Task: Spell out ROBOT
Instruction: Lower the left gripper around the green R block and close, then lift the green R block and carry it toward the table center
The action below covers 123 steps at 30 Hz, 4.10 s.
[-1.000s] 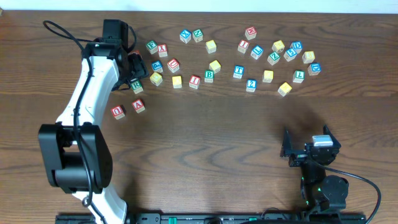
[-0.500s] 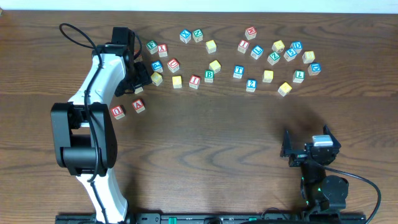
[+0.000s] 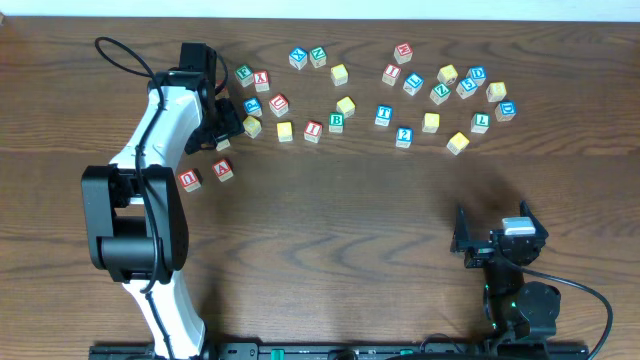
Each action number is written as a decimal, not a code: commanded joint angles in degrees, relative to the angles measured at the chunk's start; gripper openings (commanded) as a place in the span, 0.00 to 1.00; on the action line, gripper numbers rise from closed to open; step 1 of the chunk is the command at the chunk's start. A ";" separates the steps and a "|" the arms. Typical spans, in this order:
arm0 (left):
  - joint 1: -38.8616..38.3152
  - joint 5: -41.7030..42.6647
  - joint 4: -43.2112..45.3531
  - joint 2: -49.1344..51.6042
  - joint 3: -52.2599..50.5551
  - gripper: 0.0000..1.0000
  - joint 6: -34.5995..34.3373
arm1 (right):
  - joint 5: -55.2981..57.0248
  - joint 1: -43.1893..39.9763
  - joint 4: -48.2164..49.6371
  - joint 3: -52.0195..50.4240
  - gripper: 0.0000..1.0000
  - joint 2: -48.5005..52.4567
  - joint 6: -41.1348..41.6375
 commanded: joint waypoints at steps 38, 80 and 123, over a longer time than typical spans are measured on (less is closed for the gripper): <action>0.24 -1.38 2.10 3.89 0.76 0.74 -0.26 | -0.33 -0.39 -0.24 -0.07 0.99 -0.04 0.68; 0.24 -1.38 4.85 3.91 -2.62 0.73 -0.09 | -0.33 -0.39 -0.24 -0.07 0.99 -0.04 0.68; 0.24 -1.38 5.49 3.91 -2.84 0.28 -0.07 | -0.33 -0.39 -0.24 -0.07 0.99 -0.04 0.68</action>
